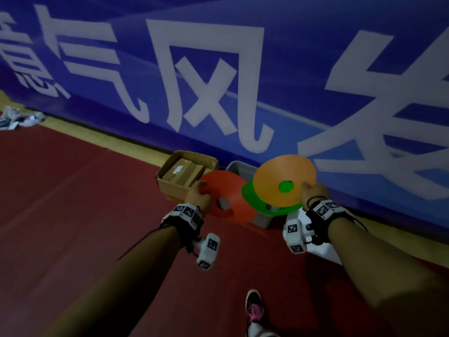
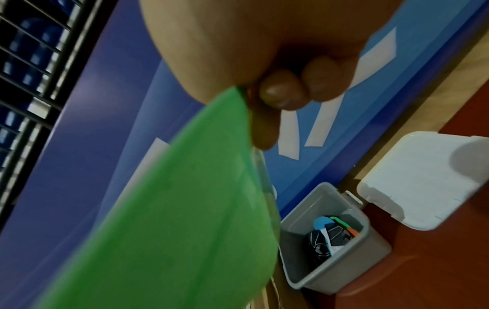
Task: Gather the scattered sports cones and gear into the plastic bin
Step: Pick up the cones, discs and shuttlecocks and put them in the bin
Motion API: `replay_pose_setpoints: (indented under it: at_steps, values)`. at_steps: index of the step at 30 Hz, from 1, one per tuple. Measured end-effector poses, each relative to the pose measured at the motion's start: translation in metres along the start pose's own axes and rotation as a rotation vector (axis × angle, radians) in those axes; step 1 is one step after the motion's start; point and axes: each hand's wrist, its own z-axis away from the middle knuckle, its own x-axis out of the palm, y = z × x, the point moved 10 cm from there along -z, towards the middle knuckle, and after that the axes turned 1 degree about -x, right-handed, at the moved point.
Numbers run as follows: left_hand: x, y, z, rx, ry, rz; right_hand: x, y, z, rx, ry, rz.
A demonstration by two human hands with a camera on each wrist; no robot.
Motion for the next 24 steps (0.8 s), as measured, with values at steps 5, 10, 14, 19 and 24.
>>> replay_pose_setpoints:
  at_steps: [5, 10, 14, 19, 24]
  values:
    - [0.037, 0.044, -0.094, -0.086, -0.097, -0.146, 0.001, -0.075, -0.095, -0.090, -0.081, 0.147]
    - [0.056, 0.068, -0.182, -0.115, -0.112, -0.272, 0.013, -0.129, -0.165, -0.137, -0.087, 0.288]
    - [0.087, 0.064, -0.269, -0.124, -0.180, -0.299, 0.036, -0.154, -0.221, -0.193, -0.105, 0.458]
    - [0.116, 0.097, -0.347, -0.149, -0.275, -0.213, 0.060, -0.185, -0.277, -0.137, -0.153, 0.582]
    - [0.140, 0.110, -0.423, -0.121, -0.344, -0.199, 0.093, -0.216, -0.321, -0.120, -0.208, 0.504]
